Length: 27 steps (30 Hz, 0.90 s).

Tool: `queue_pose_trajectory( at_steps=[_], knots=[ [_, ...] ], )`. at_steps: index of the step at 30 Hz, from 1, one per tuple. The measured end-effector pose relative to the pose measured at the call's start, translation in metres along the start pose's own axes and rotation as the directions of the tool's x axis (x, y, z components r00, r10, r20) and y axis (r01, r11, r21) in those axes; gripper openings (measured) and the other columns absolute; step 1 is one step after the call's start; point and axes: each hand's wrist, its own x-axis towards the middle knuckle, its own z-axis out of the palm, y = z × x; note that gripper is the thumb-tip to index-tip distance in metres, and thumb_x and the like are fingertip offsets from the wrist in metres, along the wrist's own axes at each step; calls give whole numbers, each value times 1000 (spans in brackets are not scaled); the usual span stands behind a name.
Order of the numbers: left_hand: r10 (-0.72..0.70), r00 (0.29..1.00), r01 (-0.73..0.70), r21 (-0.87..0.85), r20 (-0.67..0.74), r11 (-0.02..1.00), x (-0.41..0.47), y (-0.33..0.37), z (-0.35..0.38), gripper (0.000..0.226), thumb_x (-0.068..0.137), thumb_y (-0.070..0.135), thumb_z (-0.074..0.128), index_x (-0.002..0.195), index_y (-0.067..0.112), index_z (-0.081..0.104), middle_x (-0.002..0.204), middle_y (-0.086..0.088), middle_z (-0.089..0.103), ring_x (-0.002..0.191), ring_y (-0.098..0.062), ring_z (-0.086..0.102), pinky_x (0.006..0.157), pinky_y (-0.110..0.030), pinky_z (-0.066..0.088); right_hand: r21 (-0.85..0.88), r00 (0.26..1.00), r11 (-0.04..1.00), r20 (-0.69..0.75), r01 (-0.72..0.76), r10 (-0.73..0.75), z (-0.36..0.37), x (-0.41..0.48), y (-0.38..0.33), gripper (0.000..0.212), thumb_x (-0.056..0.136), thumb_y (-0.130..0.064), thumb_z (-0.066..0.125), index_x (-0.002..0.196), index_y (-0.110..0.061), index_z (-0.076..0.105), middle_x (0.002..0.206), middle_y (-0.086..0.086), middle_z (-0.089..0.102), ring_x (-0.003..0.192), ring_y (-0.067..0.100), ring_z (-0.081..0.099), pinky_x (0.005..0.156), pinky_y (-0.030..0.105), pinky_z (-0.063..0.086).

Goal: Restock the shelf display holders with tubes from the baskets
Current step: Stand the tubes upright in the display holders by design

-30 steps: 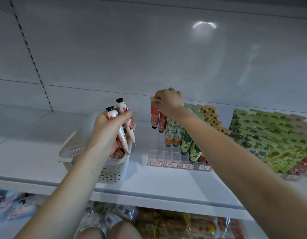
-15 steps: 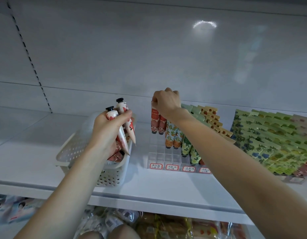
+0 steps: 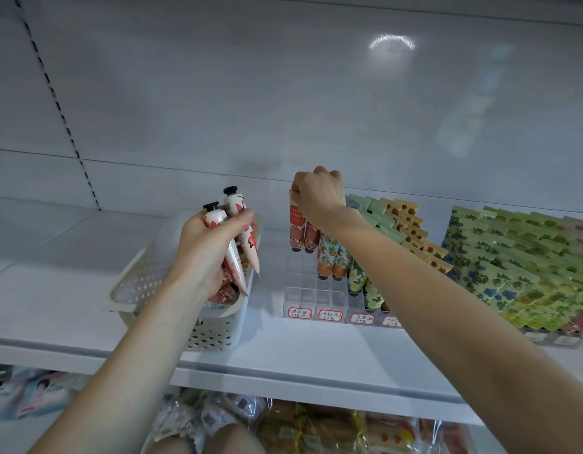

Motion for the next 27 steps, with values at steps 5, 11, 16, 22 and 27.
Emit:
queue_pose_trajectory(
  at_steps=[5,11,16,22,27],
  knots=[
    [5,1000,-5,-15,-1,1000,0,0,2,7,83,8,67,79,9,61,72,-9,66,60,-21,63,67,-34,53,-19,1000,1000,-9,4,-4,-1,-3,-1,19,91,-3,44,98,-8,61,90,8,65,96,25,49,75,31,26],
    [-2,1000,2,-37,8,999,-1,3,3,7,83,8,67,79,9,62,79,-12,67,71,-24,64,74,-39,52,-11,1000,1000,22,-2,2,-4,-3,0,19,92,-6,43,99,-10,60,92,8,65,98,25,49,79,33,29],
    [13,1000,-13,-22,28,1000,-3,4,3,6,83,8,67,83,12,63,71,-4,71,76,-20,69,77,-40,53,54,999,998,50,10,-13,-7,-4,3,22,94,-13,41,104,-9,61,94,9,65,103,27,47,83,34,32],
    [12,999,-11,-40,39,999,-6,5,2,8,82,7,67,87,11,62,72,-2,71,77,-16,70,78,-40,53,88,997,996,76,17,-24,-9,-5,4,23,95,-18,43,106,-10,61,98,8,66,107,26,46,85,34,33],
    [12,999,-11,-32,35,999,-8,5,3,8,82,7,67,88,11,63,73,-2,71,79,-18,70,81,-42,53,32,997,999,78,20,-23,-11,0,5,20,93,-13,45,103,-10,62,98,6,66,105,25,48,83,33,31]
  ],
)
